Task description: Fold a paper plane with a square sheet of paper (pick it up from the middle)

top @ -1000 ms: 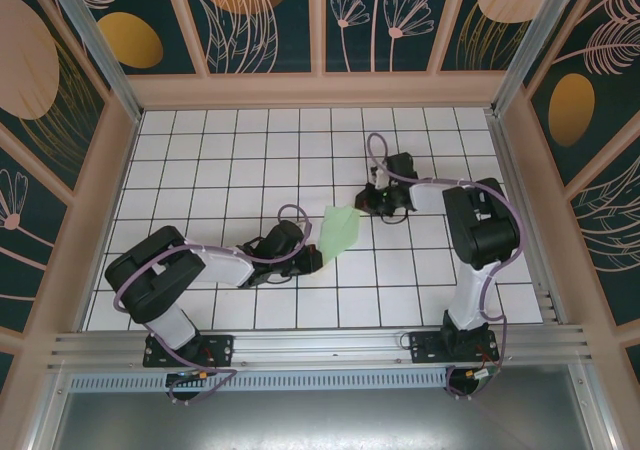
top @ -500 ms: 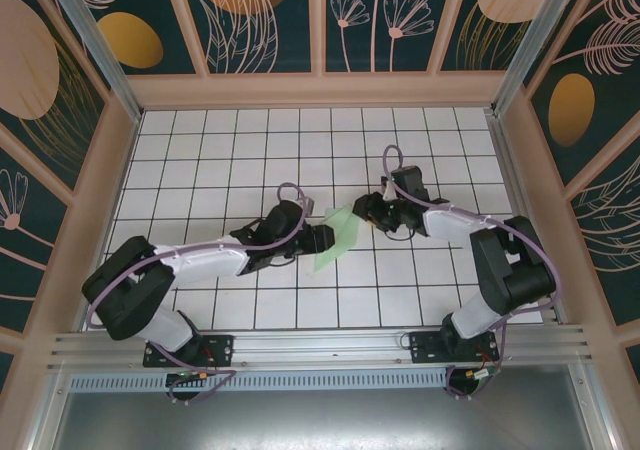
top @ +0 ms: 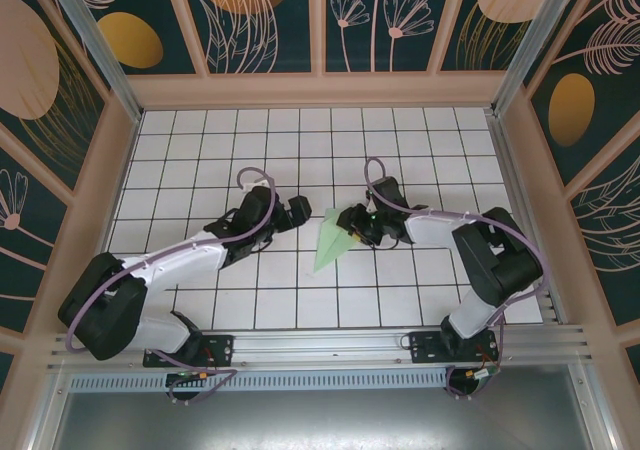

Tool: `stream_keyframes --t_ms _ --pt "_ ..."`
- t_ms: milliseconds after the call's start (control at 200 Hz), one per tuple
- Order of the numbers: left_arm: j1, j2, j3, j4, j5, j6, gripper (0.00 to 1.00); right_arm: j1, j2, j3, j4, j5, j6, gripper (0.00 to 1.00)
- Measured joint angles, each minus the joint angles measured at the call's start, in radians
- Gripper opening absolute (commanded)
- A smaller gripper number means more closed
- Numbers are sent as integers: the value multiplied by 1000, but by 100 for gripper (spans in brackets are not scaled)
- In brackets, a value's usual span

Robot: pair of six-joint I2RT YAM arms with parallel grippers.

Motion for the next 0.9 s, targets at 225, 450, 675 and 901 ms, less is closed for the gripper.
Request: stream_keyframes --t_ms 225,450,675,901 --pt "62 11 0 -19 17 -4 98 45 45 32 8 3 10 35" --pt "94 8 0 -45 25 -21 99 74 92 65 34 3 10 26" --pt "114 -49 -36 -53 46 -39 98 94 98 65 85 14 8 12" --pt "116 -107 -107 -16 198 -50 99 94 70 32 177 23 10 2"
